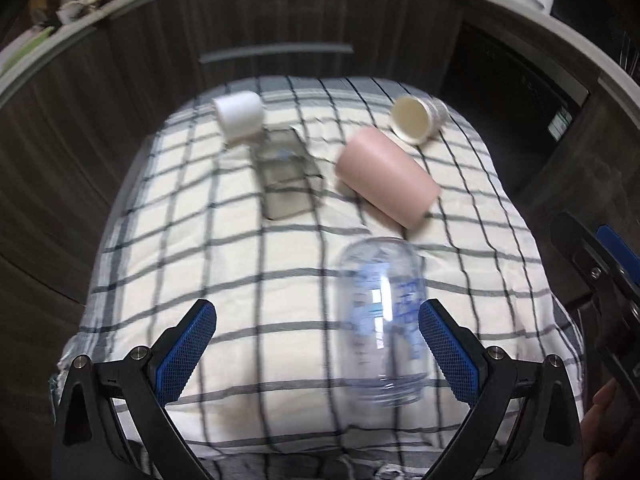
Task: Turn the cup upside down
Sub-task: 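Close the left gripper on the clear cup while the right gripper opens and withdraws, then rotate the clear cup with the left gripper so its mouth faces down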
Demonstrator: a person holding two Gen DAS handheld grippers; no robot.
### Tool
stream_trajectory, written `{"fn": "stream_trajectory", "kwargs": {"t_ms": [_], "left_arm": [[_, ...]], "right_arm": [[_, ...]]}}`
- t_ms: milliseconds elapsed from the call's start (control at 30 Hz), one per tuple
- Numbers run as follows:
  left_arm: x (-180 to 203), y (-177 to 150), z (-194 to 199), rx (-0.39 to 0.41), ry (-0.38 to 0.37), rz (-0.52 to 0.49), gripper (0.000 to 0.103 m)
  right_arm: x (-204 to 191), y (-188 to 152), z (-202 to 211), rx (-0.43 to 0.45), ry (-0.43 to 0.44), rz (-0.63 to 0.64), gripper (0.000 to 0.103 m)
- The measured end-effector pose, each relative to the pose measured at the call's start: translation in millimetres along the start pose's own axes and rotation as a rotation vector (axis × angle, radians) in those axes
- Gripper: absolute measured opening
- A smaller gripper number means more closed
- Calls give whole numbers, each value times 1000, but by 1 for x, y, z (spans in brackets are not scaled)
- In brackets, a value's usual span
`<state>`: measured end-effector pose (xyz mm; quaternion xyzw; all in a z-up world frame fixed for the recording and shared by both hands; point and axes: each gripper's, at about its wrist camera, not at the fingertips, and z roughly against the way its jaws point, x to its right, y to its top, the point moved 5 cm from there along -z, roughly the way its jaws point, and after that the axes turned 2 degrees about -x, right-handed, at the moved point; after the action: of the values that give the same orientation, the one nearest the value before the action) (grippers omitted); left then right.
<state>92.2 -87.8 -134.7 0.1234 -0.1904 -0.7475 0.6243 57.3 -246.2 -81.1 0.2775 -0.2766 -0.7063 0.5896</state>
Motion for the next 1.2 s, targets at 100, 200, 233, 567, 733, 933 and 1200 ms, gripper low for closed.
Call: {"fn": "stream_trajectory", "kwargs": {"t_ms": [100,200,233,567,733,933,1200], "left_arm": [[12,8,-13,-58,-21,-2,103],[22,14,-24,-103,-14,-15,103],[24,15,-28,-123,-12,-16,103],[35,10,-67,-304,-1,0,102],[35,13,-79,-344,12,17,101],[39,15,-94,-444,-16,26,101],[46,15,-107,-532,0,-25,93]], "right_arm": [[11,3,-1,10,3,-20,90],[17,7,1,39,7,-26,90],[18,8,1,53,10,-27,90],[27,19,-5,123,47,-18,90],[36,15,-17,88,74,-63,90],[42,13,-28,59,108,-116,90],[47,10,-34,25,126,-173,90]]}}
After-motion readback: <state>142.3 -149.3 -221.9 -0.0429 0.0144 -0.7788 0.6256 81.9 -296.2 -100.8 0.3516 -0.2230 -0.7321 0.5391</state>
